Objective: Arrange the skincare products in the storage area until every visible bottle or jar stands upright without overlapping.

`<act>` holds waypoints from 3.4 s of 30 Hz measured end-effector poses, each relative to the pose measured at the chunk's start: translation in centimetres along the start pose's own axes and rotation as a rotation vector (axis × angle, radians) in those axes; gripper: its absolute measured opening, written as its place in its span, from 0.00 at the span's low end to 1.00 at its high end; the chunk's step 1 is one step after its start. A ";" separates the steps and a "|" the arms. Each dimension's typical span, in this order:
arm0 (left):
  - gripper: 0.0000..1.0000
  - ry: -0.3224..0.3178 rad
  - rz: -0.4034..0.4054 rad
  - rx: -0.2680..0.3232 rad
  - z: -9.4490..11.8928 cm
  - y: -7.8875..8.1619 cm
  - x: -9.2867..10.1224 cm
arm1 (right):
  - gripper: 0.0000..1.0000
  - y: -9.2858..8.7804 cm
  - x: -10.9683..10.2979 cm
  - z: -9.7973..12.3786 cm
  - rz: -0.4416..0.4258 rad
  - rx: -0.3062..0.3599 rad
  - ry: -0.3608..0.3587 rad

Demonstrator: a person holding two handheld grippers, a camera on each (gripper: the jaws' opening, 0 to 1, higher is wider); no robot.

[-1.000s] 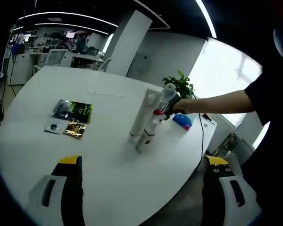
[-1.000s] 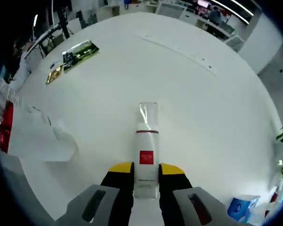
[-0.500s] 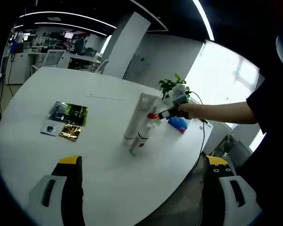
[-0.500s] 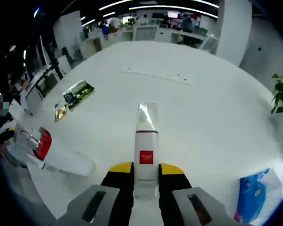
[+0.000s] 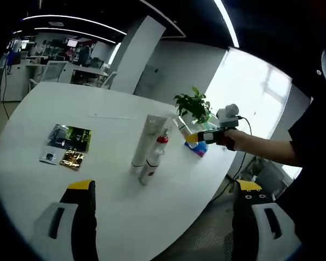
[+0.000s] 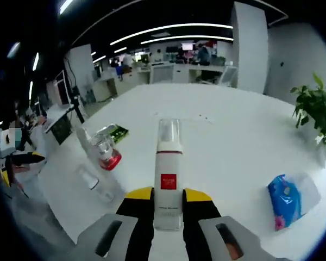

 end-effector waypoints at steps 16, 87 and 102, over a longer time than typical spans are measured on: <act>0.96 -0.097 0.030 0.069 -0.2 2.3 3.5 | 0.10 0.6 -9.9 6.2 0.155 0.171 -0.005; 0.14 -0.259 -0.261 -0.010 -1.9 4.6 9.7 | 0.30 2.4 -22.1 8.6 0.425 0.333 0.566; 0.14 -0.363 -0.536 -0.215 -1.8 2.4 11.5 | 0.25 8.0 -20.2 13.6 0.545 0.327 0.882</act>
Point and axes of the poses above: the point that each gripper's makers call its tool centre point, and the gripper's own axes: z roughly backward along the fingers, x roughly to its right, y roughly out of its top, the point moved 3 cm from there along z, roughly backward along the fingers, and after that the axes turned 8 degrees about z, right-handed, at the moved point
